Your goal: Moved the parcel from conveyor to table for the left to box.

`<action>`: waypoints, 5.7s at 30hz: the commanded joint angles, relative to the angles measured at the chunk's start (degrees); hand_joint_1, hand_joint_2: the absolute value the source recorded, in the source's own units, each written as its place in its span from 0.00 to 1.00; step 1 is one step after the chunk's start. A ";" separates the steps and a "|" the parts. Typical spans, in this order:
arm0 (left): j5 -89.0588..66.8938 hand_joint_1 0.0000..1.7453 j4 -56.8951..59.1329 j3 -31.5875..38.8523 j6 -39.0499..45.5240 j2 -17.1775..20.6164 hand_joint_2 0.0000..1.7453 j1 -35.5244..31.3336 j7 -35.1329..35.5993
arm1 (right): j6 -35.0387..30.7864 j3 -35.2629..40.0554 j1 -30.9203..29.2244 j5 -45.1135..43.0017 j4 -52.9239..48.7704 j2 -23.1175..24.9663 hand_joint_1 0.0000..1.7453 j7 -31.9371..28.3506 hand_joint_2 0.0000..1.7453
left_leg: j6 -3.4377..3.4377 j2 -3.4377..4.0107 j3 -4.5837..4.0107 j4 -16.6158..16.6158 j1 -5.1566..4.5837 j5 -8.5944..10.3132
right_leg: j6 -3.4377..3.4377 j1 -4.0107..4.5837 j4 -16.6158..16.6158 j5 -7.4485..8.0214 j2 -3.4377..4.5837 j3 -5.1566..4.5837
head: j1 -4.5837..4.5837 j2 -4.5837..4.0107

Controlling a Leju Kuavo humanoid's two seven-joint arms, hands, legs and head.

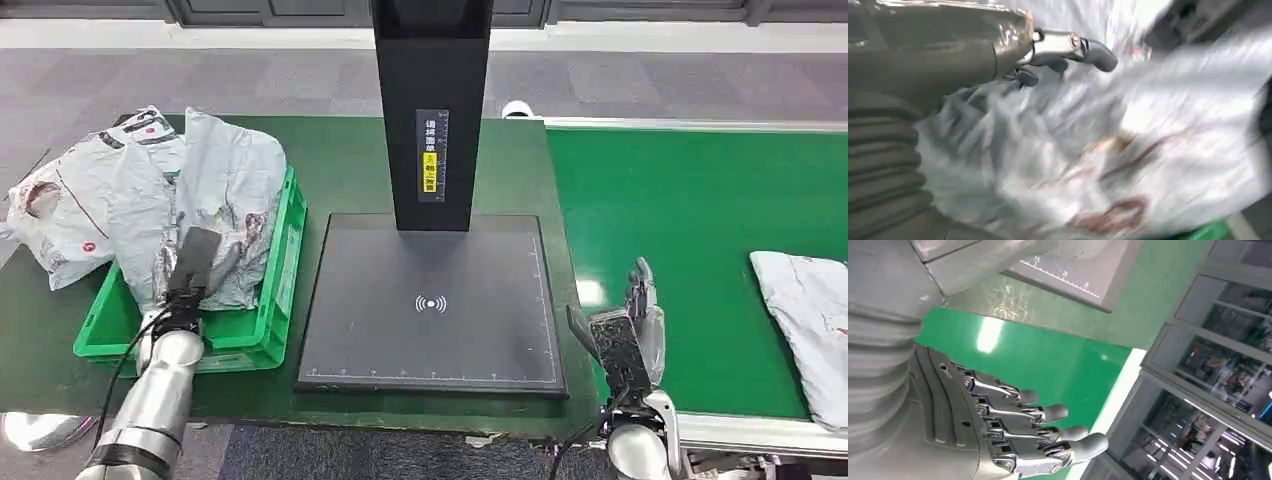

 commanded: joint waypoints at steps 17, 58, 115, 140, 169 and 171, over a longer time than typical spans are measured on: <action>4.23 0.00 -4.18 2.95 2.13 -3.30 0.00 -0.09 -1.93 | -0.48 -1.76 -1.02 0.27 2.66 0.87 0.00 0.19 1.00 | -0.05 0.03 -0.10 -0.06 0.05 -0.06 | -0.04 0.12 -0.12 -0.02 0.03 -0.07 | 0.00 0.00; 14.37 0.00 -12.05 -5.61 5.55 -4.66 1.00 3.30 -11.30 | -3.44 -5.65 -2.45 0.73 4.29 0.71 0.00 -0.54 1.00 | -0.05 0.06 -0.16 -0.09 0.03 -0.06 | -0.04 0.13 -0.12 -0.01 0.13 -0.17 | 0.00 0.00; 24.11 0.00 13.64 -29.33 -8.70 -14.64 1.00 -5.12 -19.72 | -24.31 -41.05 -14.69 50.13 41.16 -12.75 0.00 16.45 1.00 | 0.23 0.19 -0.31 0.07 -0.08 -0.19 | 0.20 -0.10 -0.16 0.09 0.22 -0.29 | 0.00 0.00; 26.60 0.00 16.58 -28.22 -12.59 -14.58 1.00 -6.96 -18.75 | -3.20 -32.02 -22.63 57.68 63.31 -15.37 0.00 32.25 1.00 | 0.23 0.29 -0.32 0.05 -0.05 -0.16 | 0.22 -0.08 -0.18 0.17 0.30 -0.29 | 0.00 0.00; 27.77 0.00 12.30 -28.38 -11.78 -13.27 1.00 -4.63 -17.79 | -3.66 -29.12 -23.12 56.17 62.35 -15.64 1.00 31.44 1.00 | 0.31 0.36 -0.20 0.04 -0.02 -0.07 | 0.33 -0.04 -0.20 0.31 0.37 -0.13 | 0.00 0.00; 27.79 0.00 12.08 -28.43 -11.73 -13.25 1.00 -4.56 -17.69 | -4.08 -29.11 -22.96 55.81 62.06 -15.69 1.00 31.05 1.00 | 0.32 0.36 -0.21 0.06 -0.05 -0.07 | 0.32 -0.06 -0.17 0.29 0.36 -0.15 | 0.00 0.00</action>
